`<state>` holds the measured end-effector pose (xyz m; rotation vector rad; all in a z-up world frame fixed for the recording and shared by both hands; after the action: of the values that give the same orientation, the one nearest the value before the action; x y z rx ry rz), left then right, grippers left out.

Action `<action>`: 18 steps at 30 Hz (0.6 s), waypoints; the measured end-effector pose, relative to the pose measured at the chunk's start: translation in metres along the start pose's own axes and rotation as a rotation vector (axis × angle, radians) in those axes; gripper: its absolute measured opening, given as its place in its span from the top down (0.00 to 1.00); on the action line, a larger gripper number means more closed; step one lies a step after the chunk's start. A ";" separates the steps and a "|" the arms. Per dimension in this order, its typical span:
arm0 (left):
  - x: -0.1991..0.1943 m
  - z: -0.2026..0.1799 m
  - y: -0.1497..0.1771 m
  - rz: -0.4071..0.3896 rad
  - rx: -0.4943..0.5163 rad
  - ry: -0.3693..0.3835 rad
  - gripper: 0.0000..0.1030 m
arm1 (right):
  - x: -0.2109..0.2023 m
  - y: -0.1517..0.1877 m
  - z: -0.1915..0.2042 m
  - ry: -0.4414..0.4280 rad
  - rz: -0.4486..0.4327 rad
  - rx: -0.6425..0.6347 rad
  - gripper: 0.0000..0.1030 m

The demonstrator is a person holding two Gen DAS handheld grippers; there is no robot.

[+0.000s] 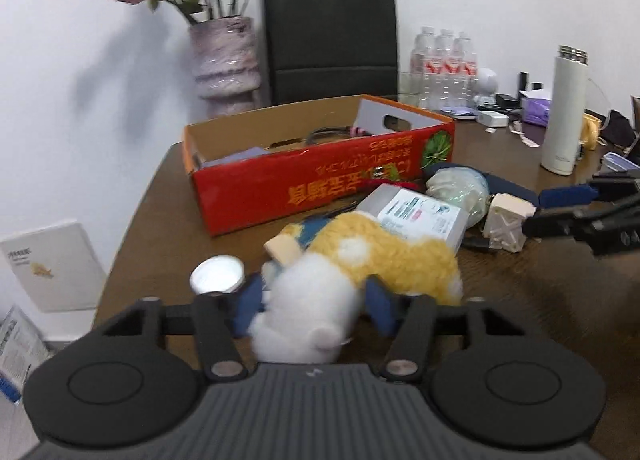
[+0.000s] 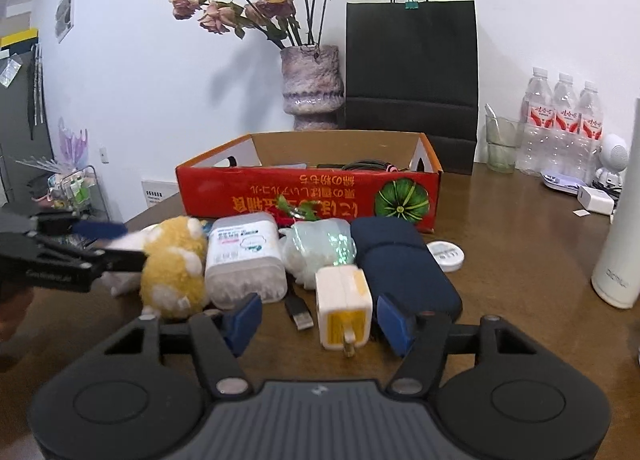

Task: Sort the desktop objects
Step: 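Grasp the white-yellow plush toy with the left tool while the right tool grasps the charger plug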

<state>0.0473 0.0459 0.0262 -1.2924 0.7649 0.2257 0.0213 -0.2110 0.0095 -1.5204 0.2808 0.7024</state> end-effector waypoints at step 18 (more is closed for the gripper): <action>-0.004 -0.038 0.016 0.092 -0.093 -0.037 0.26 | -0.025 0.029 0.003 0.027 0.064 -0.003 0.70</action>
<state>0.0207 0.0164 0.0139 -1.3386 0.7902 0.3619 -0.0157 -0.2166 0.0002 -1.5305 0.3499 0.7335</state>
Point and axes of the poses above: each gripper's, at about its wrist camera, not at the fingertips, and x roughly the way its jaws point, z to its left, y to its underside, the point moved 3 cm from there along x, roughly the way its jaws point, and after that the axes turned 6 degrees about z, right-handed, at the moved point
